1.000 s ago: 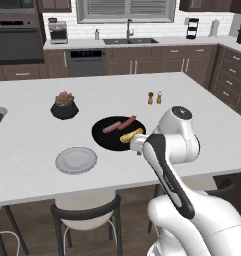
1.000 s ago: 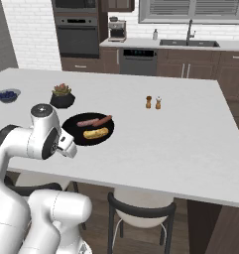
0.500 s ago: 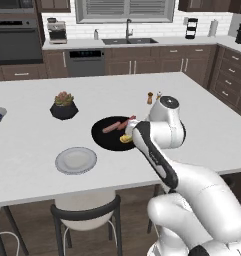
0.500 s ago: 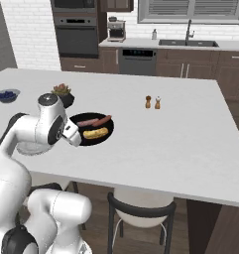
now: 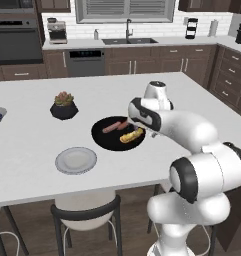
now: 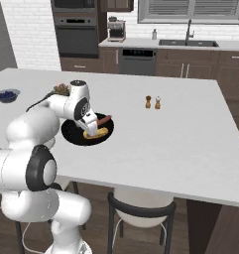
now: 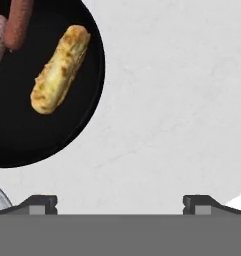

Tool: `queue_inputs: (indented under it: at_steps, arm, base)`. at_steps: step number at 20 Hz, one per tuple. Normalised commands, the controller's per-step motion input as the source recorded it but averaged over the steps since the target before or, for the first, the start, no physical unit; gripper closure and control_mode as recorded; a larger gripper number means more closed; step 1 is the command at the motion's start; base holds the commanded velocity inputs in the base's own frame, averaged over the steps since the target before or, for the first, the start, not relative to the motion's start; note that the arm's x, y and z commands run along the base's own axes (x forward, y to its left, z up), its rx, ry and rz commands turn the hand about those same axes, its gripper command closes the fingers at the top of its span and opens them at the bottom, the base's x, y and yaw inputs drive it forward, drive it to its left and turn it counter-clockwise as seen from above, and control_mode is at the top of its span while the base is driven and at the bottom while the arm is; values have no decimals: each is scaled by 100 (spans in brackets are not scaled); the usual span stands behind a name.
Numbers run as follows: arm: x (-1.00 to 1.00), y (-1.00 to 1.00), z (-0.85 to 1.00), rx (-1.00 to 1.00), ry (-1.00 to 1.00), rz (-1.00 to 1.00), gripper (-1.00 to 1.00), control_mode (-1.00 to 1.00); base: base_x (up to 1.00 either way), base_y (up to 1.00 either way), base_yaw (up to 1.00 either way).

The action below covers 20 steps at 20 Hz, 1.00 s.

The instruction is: Place one bun and one sausage from the bowl on each plate.

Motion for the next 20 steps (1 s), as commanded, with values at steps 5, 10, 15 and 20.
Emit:
queue_inputs:
  at_steps: [5,10,15,20]
  arm:
    - [81,20,-44,-1,7,-11,-100,-100]
    - [50,25,-60,-7,21,-1,-100,-100]
    - [60,-8,-33,2,0,-8,-100,-100]
    - [18,-20,-50,8,0,-8,-100,-100]
  base:
    - [0,0,0]
    - [0,0,0]
    - [0,0,0]
    - [0,0,0]
